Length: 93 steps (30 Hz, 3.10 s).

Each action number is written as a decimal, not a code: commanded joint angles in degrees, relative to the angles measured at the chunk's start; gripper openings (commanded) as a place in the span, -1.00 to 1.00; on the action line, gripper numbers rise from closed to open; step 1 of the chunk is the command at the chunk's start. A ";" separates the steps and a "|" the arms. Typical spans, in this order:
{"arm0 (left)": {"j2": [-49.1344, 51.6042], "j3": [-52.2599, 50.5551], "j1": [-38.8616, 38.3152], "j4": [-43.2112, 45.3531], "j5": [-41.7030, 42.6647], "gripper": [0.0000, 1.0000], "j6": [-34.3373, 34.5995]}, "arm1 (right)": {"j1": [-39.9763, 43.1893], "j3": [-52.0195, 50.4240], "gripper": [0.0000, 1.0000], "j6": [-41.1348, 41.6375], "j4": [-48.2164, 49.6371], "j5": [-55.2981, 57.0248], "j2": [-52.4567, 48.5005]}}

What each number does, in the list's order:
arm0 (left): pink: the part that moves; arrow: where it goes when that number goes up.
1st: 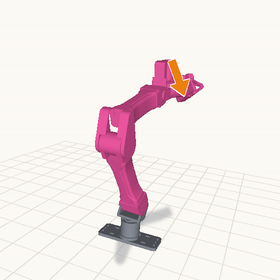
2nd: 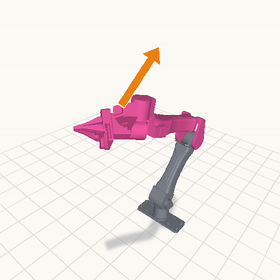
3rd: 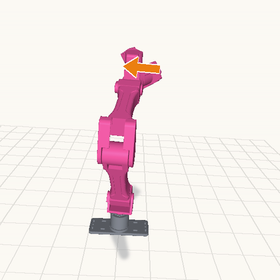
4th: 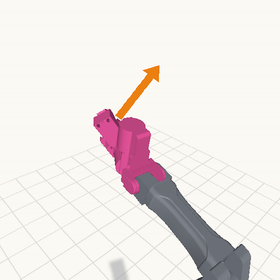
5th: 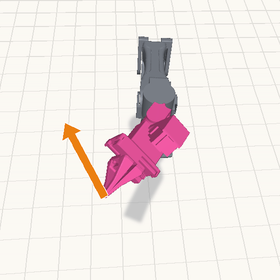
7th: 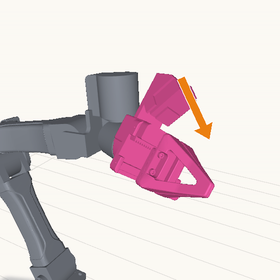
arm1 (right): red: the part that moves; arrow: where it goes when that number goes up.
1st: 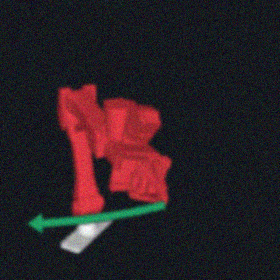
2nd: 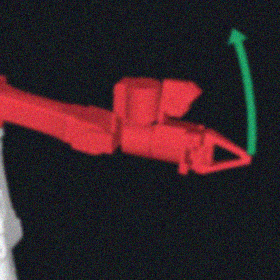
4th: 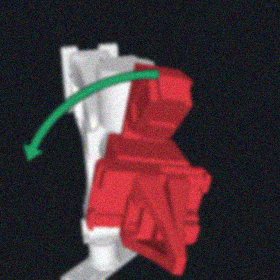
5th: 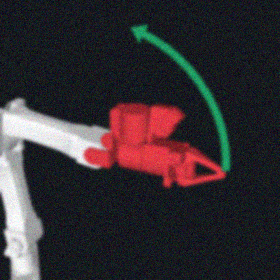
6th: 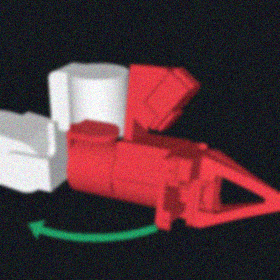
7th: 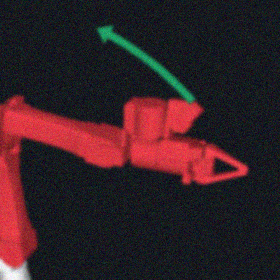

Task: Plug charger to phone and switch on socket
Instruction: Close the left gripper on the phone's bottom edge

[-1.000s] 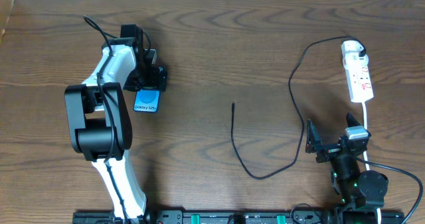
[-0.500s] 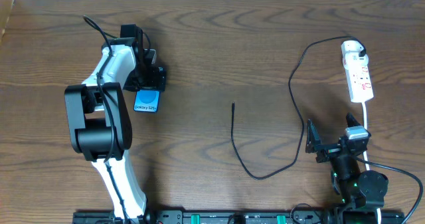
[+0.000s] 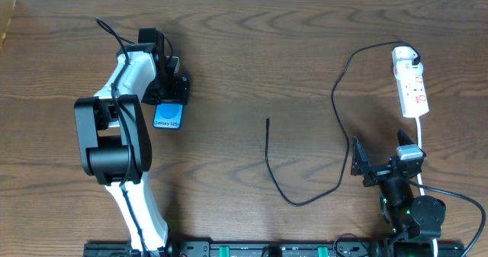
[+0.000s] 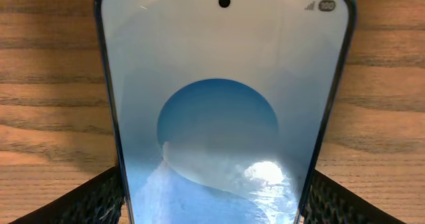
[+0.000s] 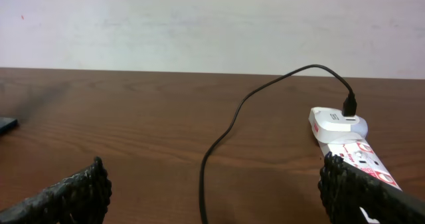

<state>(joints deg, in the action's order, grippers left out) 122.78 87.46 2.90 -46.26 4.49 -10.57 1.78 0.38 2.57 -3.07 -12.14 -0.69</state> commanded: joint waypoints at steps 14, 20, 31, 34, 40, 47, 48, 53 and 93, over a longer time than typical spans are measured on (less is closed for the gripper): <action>1.36 -1.92 0.07 -0.31 0.90 0.51 -0.33 | -0.74 -0.07 0.98 0.15 -0.31 0.20 0.42; 1.36 -1.92 0.07 -0.33 0.90 0.50 -0.33 | -0.74 -0.07 0.98 0.15 -0.31 0.20 0.42; 1.36 -1.92 0.07 -0.33 0.90 0.35 -0.33 | -0.74 -0.07 0.98 0.15 -0.31 0.20 0.39; 1.36 -1.92 0.07 -0.33 0.90 0.33 -0.33 | -0.74 -0.07 0.99 0.15 -0.31 0.20 0.42; 1.36 -1.92 0.07 -0.33 0.90 0.18 -0.33 | -0.74 -0.07 0.99 0.15 -0.31 0.20 0.42; 1.36 -1.92 0.07 -0.33 0.90 0.03 -0.33 | -0.74 -0.07 0.98 0.15 -0.31 0.20 0.39; 1.36 -1.92 0.07 -0.33 0.90 0.01 -0.33 | -0.74 -0.07 0.98 0.15 -0.31 0.20 0.42; 1.36 -1.92 0.07 -0.33 0.90 -0.16 -0.33 | -0.74 -0.07 0.98 0.15 -0.31 0.20 0.42; -0.70 -1.09 0.07 -0.55 0.87 -0.85 -0.33 | -0.74 -0.07 0.98 0.15 -0.31 0.22 0.42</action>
<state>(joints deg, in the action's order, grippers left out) 122.54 87.44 2.87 -46.28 4.56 -10.57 1.78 0.38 2.57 -3.07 -12.14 -0.69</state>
